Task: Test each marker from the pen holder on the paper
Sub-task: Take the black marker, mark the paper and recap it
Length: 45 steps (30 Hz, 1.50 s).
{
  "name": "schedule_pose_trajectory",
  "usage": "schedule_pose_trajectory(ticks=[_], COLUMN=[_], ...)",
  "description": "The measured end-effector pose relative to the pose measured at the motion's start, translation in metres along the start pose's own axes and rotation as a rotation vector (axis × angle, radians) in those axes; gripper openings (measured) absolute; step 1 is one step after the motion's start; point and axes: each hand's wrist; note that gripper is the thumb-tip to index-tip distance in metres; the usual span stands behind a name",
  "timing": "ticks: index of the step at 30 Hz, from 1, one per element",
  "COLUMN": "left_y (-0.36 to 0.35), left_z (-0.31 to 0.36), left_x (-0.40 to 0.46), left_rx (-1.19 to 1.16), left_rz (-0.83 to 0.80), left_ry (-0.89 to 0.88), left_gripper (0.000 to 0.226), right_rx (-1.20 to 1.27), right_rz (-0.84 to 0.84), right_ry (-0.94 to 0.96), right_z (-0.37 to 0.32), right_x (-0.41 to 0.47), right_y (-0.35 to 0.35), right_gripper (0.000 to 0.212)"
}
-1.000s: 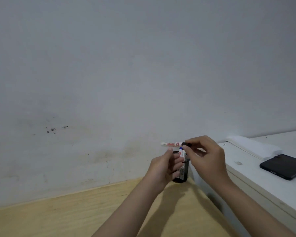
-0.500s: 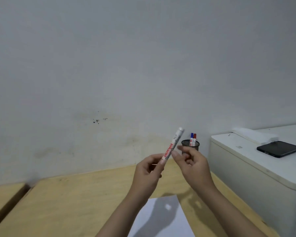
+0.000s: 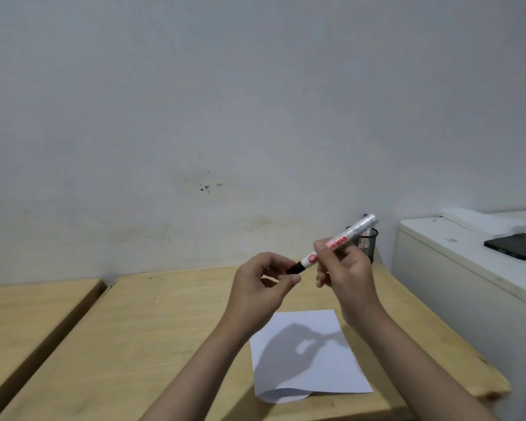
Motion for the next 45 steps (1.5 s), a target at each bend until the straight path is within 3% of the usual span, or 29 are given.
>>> schedule_pose_trajectory(ticks=[7,11,20,28,32,35,39,45], left_y=[-0.001,-0.002,0.010,0.035,0.050,0.055,0.049,0.033], left_z=[-0.009,-0.013,-0.025,-0.053,-0.071,-0.090,-0.119,-0.160], left_x=[-0.008,-0.006,0.006,0.023,0.039,0.053,0.070,0.078], left_rx=[0.203,0.186,0.029,-0.088,-0.131,0.106,0.518,0.688], left_rz=[0.014,0.030,-0.180,-0.454,-0.457,-0.364,-0.345,-0.414], left_ry=[-0.191,-0.180,0.088,0.217,0.336,0.319,0.336,0.399], left_gripper=[0.008,0.011,0.006,0.016,0.010,0.018,0.012,0.012], right_rx=[-0.033,-0.016,-0.095,-0.224,-0.285,-0.261,-0.312,-0.293], right_rz=[-0.100,-0.141,-0.255,-0.398,-0.378,-0.317,-0.317,-0.314], right_ry=[-0.007,0.033,0.098,0.061,0.090,0.052,-0.004,-0.079], right_z=[0.008,0.014,0.036,0.049,0.048,0.055,0.070,0.088], right_x=[-0.004,-0.005,-0.001,-0.002,0.001,0.004,0.005,0.006], right_y=[0.004,0.004,0.013,0.016,0.024,0.034,0.040,0.044], right_gripper=[0.018,0.014,0.023,0.001,0.016,0.020,0.016,0.003])
Point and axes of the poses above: each hand's wrist, its own x-axis towards the middle knuckle, its own y-axis out of the back of the hand, z = x × y, and after that the axes turned 2 degrees about -z, right-handed
